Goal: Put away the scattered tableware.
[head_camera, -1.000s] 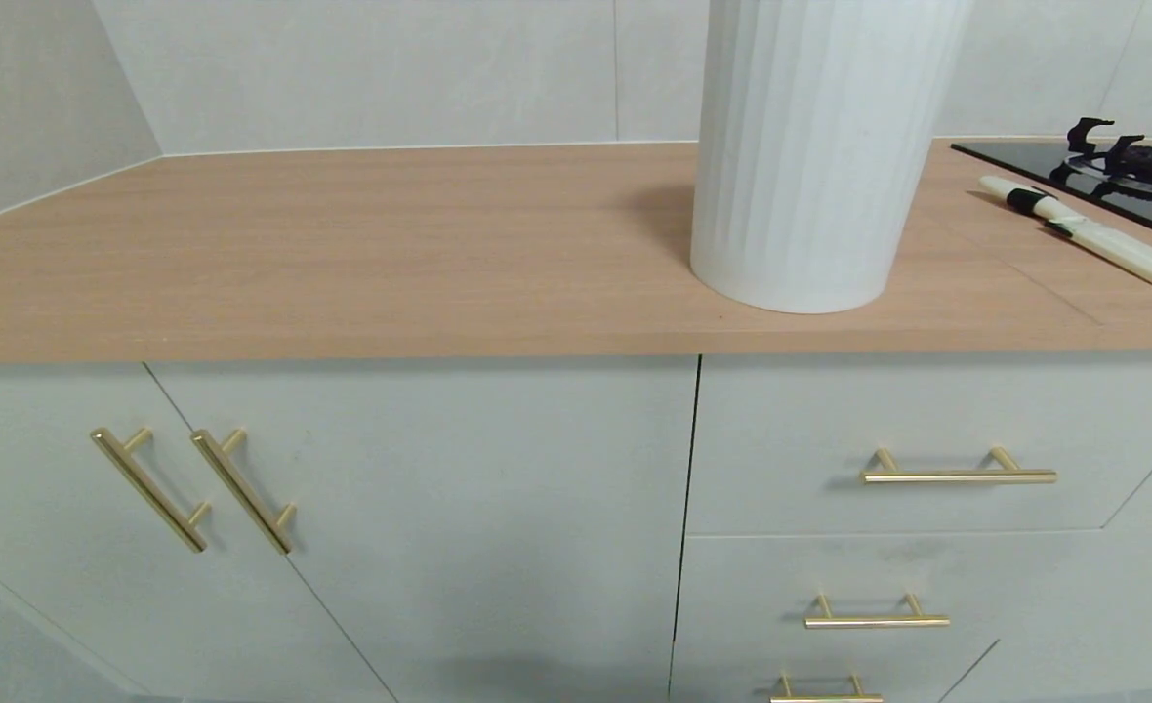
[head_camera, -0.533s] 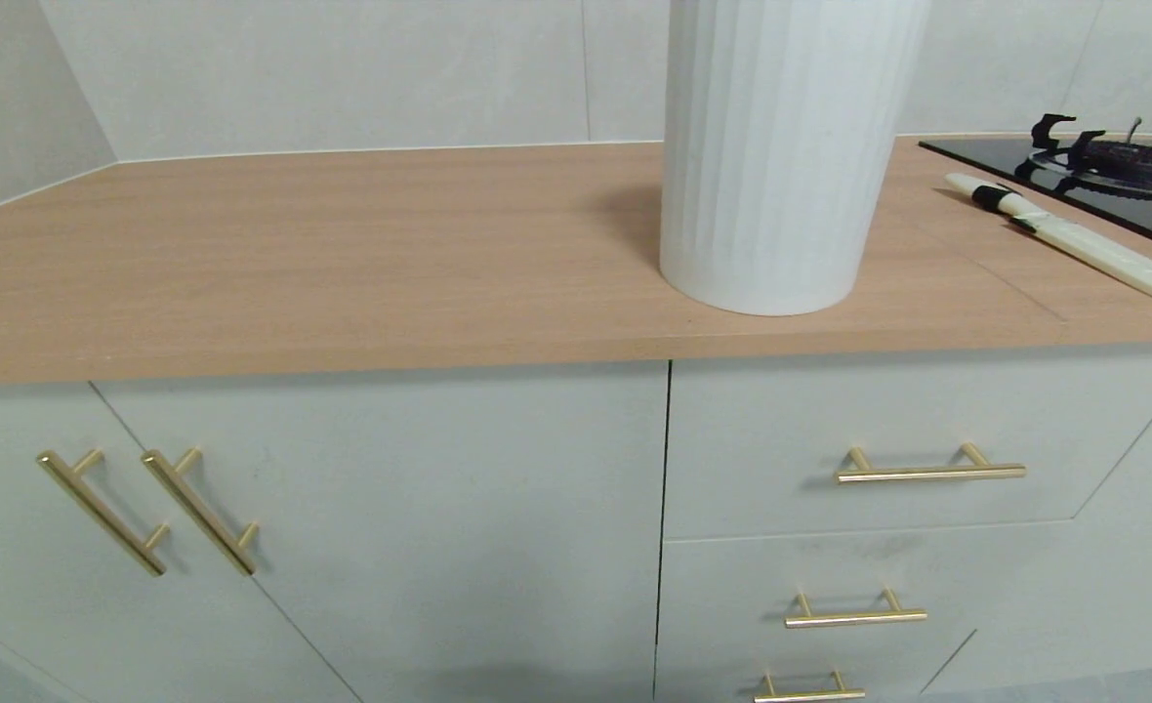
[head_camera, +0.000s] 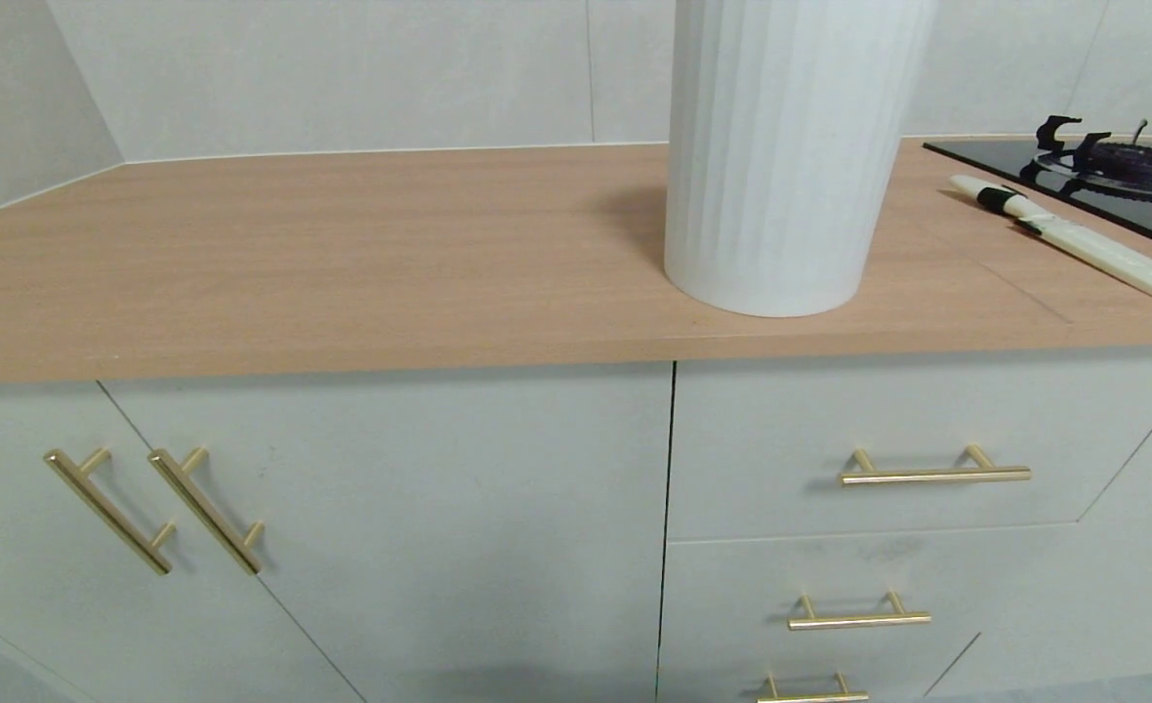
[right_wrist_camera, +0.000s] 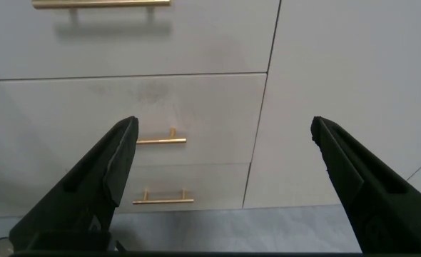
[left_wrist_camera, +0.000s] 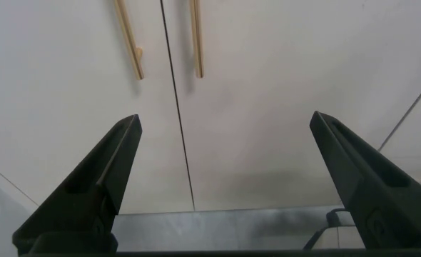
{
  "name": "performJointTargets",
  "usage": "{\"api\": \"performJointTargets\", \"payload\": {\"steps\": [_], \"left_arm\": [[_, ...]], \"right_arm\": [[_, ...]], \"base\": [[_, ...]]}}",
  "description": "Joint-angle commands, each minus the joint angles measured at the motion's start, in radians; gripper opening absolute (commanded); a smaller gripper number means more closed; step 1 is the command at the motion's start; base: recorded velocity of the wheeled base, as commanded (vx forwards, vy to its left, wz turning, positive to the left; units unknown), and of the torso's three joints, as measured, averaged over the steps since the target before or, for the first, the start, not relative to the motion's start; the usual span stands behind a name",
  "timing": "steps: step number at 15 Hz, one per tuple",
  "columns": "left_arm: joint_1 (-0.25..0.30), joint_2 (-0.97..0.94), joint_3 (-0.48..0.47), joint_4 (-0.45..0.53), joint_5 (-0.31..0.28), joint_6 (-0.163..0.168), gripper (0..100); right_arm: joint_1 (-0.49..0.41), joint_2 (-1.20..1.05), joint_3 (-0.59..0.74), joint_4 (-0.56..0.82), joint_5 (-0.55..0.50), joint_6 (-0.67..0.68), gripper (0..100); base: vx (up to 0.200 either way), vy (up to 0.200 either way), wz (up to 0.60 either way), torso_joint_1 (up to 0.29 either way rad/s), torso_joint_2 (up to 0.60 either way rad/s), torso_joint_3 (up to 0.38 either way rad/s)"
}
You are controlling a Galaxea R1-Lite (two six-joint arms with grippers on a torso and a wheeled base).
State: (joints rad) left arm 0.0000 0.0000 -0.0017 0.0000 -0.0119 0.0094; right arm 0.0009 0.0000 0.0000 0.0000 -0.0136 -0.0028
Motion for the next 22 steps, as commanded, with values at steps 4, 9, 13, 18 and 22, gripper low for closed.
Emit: {"api": "performJointTargets", "payload": {"steps": [4,9,13,18,22], "left_arm": [[0.000,0.002,0.000,0.000,0.000,0.001,100],[0.000,0.002,0.000,0.000,0.000,0.000,100],[0.000,0.002,0.000,0.000,0.000,0.000,100],[0.000,0.002,0.000,0.000,0.000,0.000,100],[0.000,0.002,0.000,0.000,0.001,-0.002,100]], "right_arm": [[0.001,0.002,0.000,0.000,0.000,0.000,100],[0.002,0.002,0.000,0.000,0.000,0.000,100],[0.001,0.002,0.000,0.000,0.000,0.000,100],[0.002,0.002,0.000,0.000,0.000,0.000,100],[0.002,0.002,0.000,0.000,0.000,0.000,100]], "base": [[0.000,-0.150,0.00,0.001,0.00,0.003],[0.000,-0.200,0.00,0.001,0.00,0.000],[0.000,-0.200,0.00,0.004,0.00,0.004],[0.000,-0.040,0.00,0.001,0.00,0.000],[0.050,0.000,0.00,0.002,0.00,0.002]]}}
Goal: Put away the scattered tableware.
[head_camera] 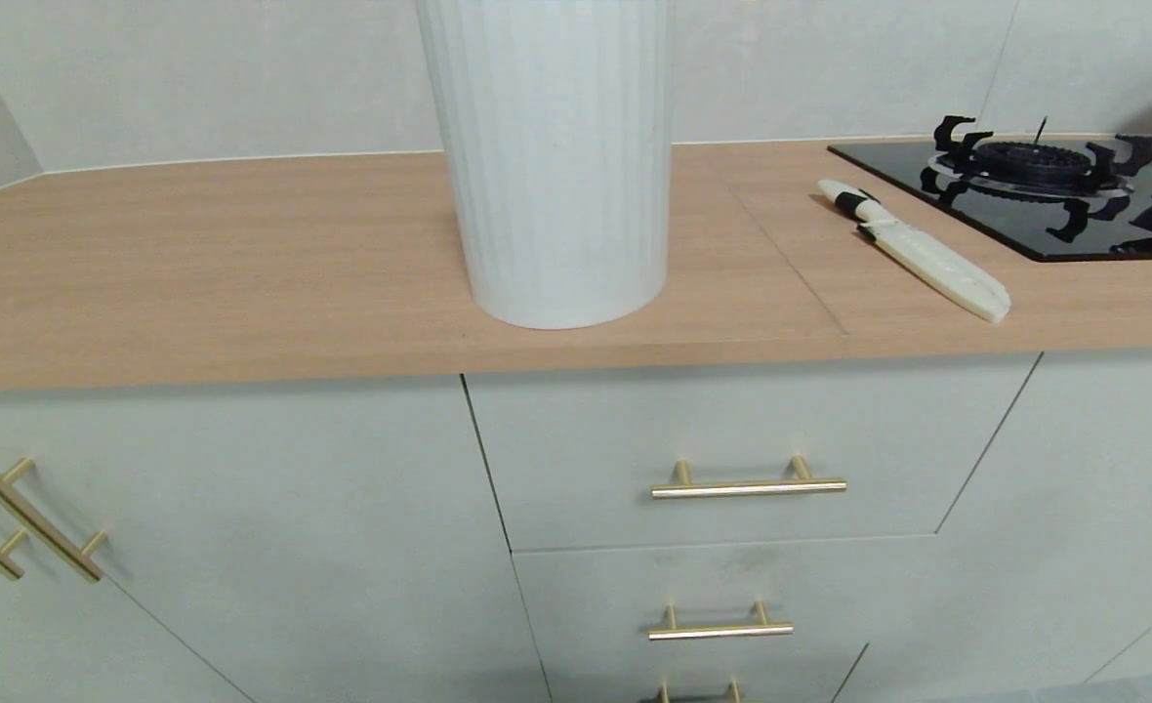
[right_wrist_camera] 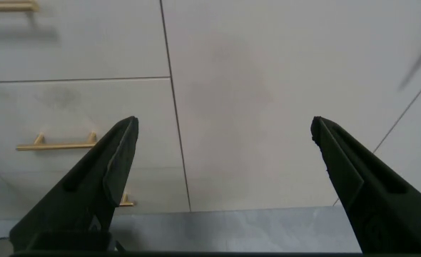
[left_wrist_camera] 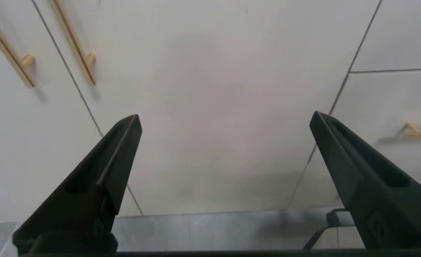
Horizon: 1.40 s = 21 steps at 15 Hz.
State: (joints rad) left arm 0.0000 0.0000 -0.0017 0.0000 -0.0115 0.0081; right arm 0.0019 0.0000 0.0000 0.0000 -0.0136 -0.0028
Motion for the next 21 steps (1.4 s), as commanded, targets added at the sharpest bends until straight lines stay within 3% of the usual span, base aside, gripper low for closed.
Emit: {"api": "performJointTargets", "payload": {"steps": [1,5,21], "left_arm": [[0.000,0.002,0.000,0.000,0.001,-0.002,100],[0.000,0.002,0.000,0.000,0.001,-0.003,100],[0.000,0.002,0.000,0.002,0.001,-0.002,100]], "right_arm": [[0.001,0.002,0.000,0.000,0.000,0.000,100],[0.000,0.002,0.000,0.000,0.000,0.000,100],[0.000,0.002,0.000,0.000,0.000,-0.002,100]], "base": [[0.200,0.000,0.00,0.002,0.00,0.007],[0.200,0.000,0.00,0.000,0.00,0.005],[0.000,0.000,0.00,0.004,-0.01,-0.002]]}}
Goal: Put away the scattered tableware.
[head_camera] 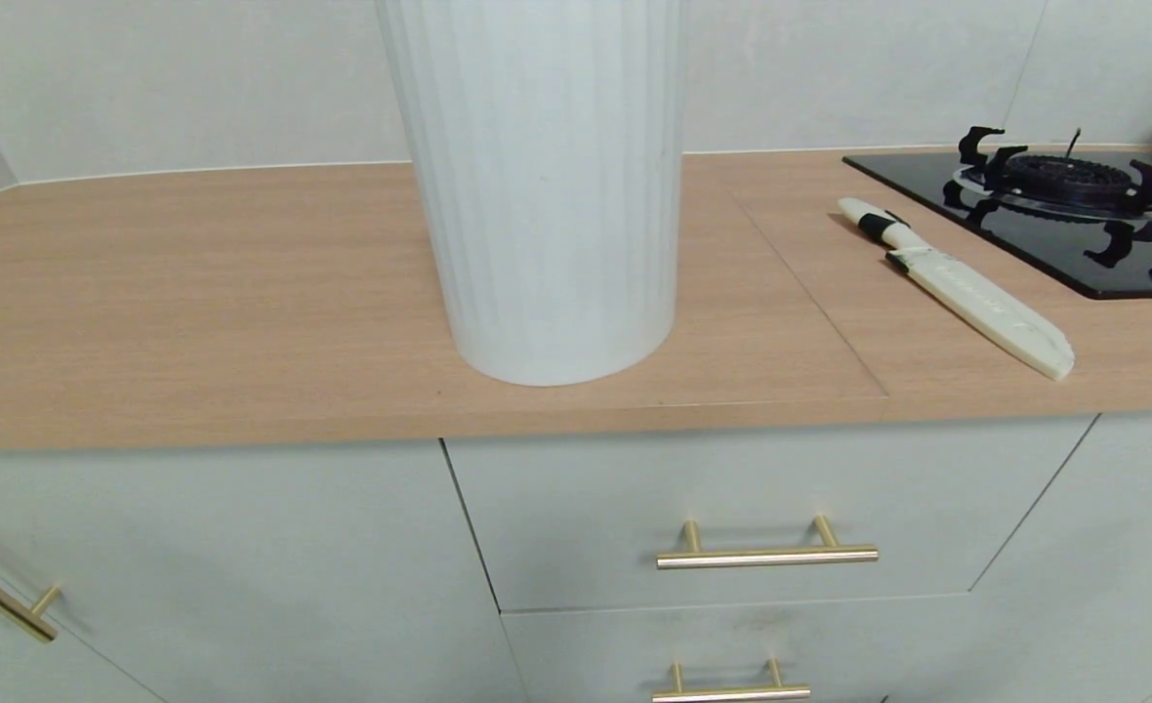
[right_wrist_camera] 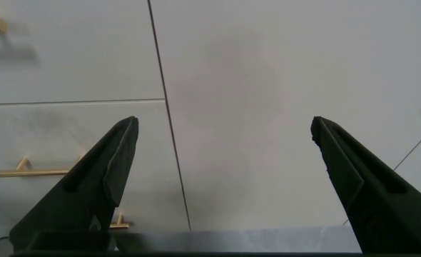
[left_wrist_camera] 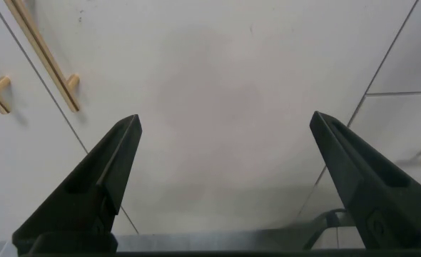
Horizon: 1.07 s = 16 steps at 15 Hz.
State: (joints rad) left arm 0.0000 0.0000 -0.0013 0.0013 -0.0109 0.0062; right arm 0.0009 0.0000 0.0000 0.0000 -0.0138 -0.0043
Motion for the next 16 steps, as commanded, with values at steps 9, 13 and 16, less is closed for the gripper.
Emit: {"api": "performJointTargets", "payload": {"steps": [9,13,16], "left_arm": [[0.000,0.002,0.000,0.000,0.000,0.000,100],[0.000,0.002,0.000,-0.001,0.000,0.000,100],[0.000,0.002,0.000,-0.001,0.000,0.000,100]], "right_arm": [[0.001,0.002,0.000,0.000,0.000,0.000,100],[0.002,0.002,0.000,0.000,0.000,0.000,100],[0.001,0.002,0.000,0.000,0.000,0.000,100]], "base": [[0.000,0.000,0.00,0.195,-0.38,-0.204],[0.000,0.000,0.00,0.101,-0.49,-0.234],[0.000,0.000,0.00,0.361,-0.48,-0.256]]}}
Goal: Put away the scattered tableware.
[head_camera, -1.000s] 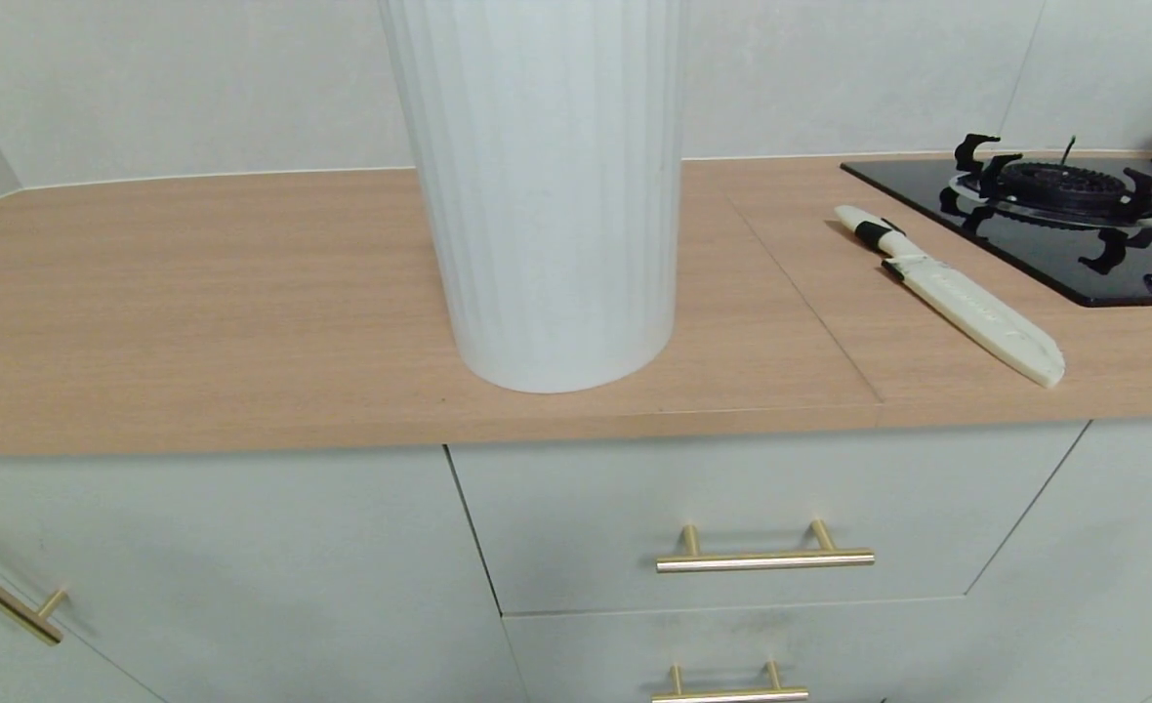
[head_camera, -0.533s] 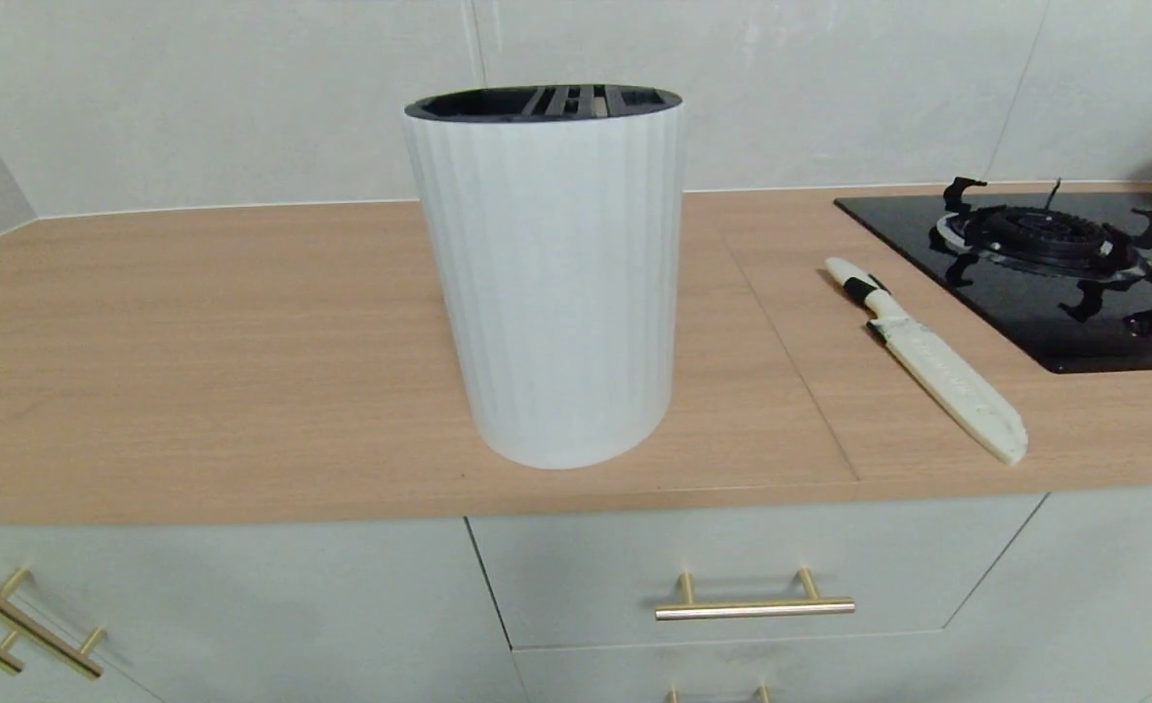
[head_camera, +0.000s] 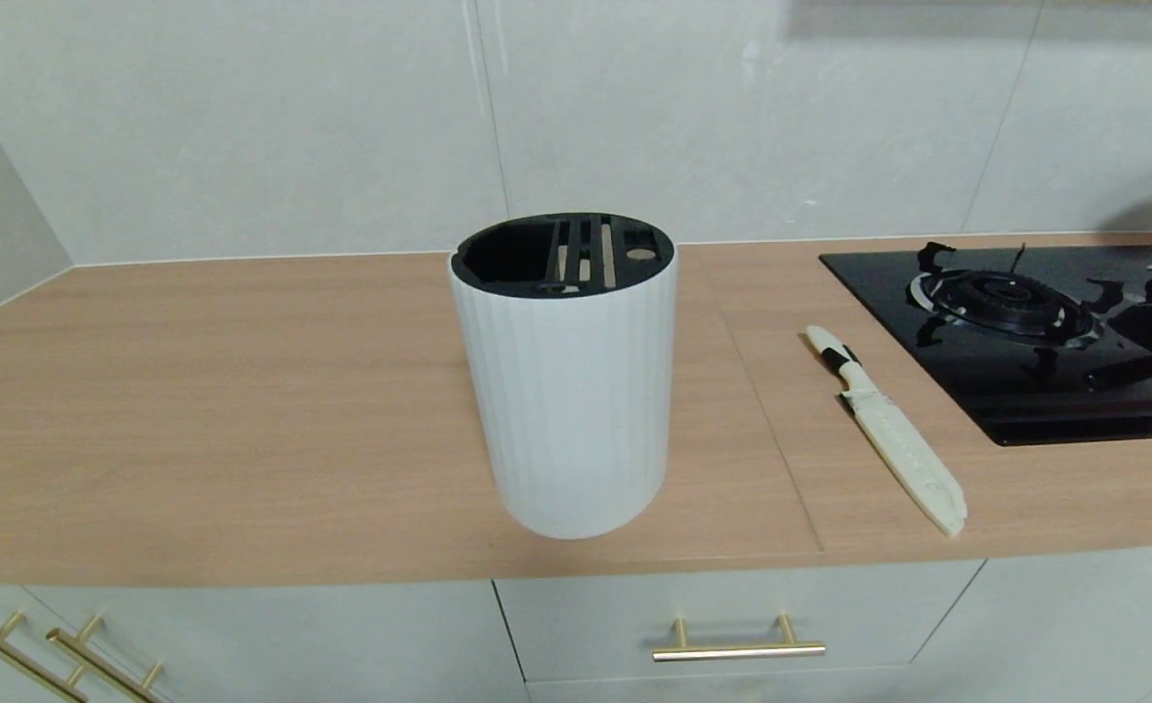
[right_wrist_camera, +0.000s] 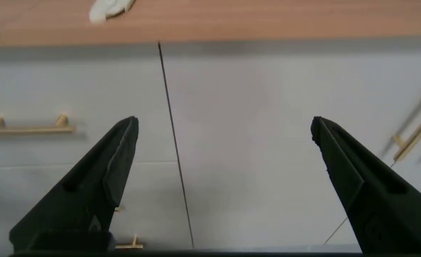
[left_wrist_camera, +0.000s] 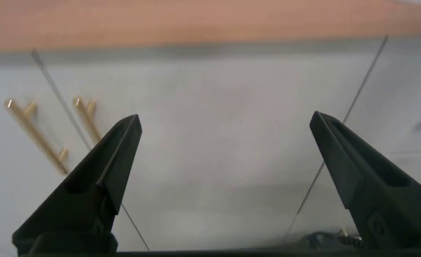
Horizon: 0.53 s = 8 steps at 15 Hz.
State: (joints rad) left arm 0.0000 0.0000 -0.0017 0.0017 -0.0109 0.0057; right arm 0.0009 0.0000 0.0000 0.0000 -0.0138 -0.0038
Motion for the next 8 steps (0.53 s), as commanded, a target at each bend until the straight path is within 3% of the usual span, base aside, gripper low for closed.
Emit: {"api": "performJointTargets", "payload": {"steps": [1,8], "left_arm": [[0.000,0.002,0.000,-0.002,0.000,0.000,100],[0.000,0.002,0.000,0.000,0.000,0.000,100]], "right_arm": [[0.001,0.002,0.000,0.000,0.000,-0.001,100],[0.001,0.002,0.000,0.000,0.000,-0.001,100]], "base": [[0.000,0.000,0.00,0.290,-0.50,-0.246],[0.000,0.000,0.00,0.265,-0.52,-0.253]]}}
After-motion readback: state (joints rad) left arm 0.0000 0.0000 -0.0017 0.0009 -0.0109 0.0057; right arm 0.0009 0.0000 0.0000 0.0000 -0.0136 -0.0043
